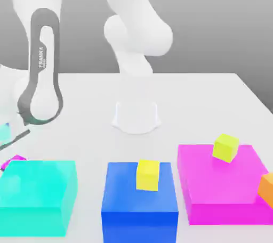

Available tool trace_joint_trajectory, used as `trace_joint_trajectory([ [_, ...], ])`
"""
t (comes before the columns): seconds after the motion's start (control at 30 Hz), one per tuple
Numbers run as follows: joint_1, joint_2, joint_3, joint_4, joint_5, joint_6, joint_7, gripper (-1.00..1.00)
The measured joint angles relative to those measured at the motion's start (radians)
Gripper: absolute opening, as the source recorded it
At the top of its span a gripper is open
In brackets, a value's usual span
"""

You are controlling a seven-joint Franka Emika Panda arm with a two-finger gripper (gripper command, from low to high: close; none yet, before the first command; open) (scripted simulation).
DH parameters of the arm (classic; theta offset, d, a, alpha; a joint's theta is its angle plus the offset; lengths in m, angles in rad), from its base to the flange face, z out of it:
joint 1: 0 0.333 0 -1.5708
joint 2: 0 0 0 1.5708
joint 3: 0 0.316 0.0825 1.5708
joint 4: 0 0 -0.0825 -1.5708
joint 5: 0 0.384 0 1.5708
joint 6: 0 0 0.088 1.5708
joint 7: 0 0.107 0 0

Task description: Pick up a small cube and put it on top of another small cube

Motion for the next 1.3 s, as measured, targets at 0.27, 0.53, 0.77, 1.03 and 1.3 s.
trace_joint_trajectory([
  [0.27, 0.008, -0.109, -0.003, 0.014, -0.126, -0.118, -0.154, -1.00],
  [0.53, 0.017, -0.089, 0.019, 0.105, -0.352, -0.186, -0.497, -1.00],
  [0.77, 0.128, -0.180, 0.088, 0.126, -0.405, -0.299, -0.369, -1.00],
  [1.03, 0.287, -0.315, 0.165, 0.077, -0.302, -0.390, 0.044, -1.00],
  [1.3, 0.400, -0.444, 0.256, 0.023, -0.183, -0.464, 0.451, -1.00],
])
